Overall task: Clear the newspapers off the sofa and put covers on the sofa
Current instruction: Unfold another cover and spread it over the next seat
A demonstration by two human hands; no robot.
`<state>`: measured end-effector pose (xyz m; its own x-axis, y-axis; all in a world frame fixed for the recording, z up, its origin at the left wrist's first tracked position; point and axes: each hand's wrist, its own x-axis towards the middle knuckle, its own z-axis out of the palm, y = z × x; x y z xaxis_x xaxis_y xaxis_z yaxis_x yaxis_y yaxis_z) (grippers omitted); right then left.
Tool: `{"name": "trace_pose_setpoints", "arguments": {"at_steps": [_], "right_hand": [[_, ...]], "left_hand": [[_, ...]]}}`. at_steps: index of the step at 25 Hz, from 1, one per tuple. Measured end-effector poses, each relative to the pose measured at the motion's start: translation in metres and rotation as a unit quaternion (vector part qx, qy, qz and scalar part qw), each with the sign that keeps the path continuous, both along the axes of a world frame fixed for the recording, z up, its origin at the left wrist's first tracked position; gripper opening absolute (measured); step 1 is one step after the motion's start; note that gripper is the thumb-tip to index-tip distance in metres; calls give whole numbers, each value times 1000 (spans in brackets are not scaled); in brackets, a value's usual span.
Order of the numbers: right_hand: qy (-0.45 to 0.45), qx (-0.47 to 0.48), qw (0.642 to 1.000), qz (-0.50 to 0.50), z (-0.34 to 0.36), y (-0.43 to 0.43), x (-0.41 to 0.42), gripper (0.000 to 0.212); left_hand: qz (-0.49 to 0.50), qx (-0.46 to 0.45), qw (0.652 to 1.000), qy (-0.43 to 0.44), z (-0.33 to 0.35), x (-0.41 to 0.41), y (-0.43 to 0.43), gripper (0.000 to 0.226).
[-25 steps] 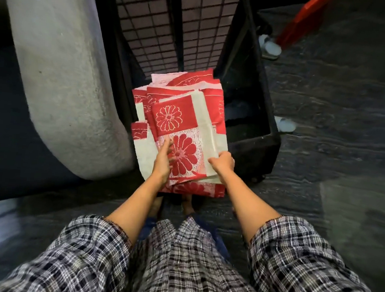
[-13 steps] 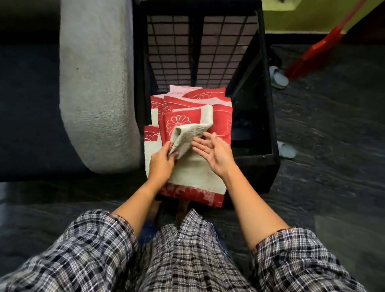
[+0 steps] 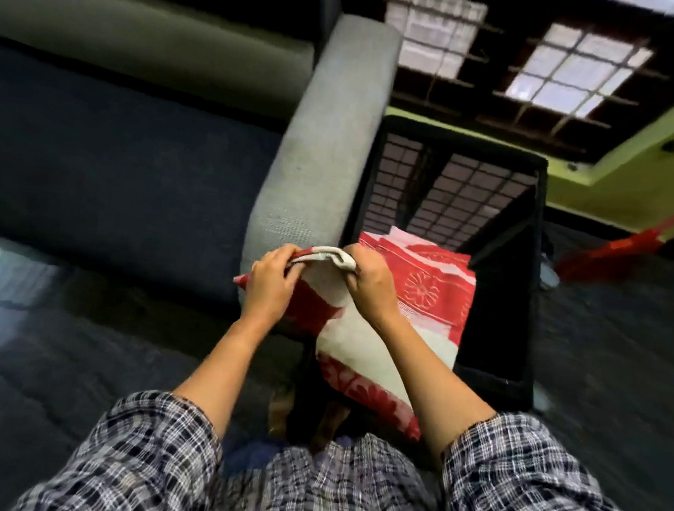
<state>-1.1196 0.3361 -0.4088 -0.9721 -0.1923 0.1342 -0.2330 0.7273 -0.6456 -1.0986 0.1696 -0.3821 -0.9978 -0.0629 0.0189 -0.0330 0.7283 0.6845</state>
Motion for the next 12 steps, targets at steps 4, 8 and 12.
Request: {"name": "trace_pose_setpoints", "arguments": {"at_steps": [4,8,12], "right_hand": [[40,-77,996,34,51,-104,-7,34],[84,-101,987,92,95,-220,-4,45],[100,-143,977,126,120,-356,14,48]], "left_hand": [[80,6,993,89,33,15,-81,32],[158,-5,974,163,67,37,-179,59],[182,-67,958,210,98,66,-317,60]]}}
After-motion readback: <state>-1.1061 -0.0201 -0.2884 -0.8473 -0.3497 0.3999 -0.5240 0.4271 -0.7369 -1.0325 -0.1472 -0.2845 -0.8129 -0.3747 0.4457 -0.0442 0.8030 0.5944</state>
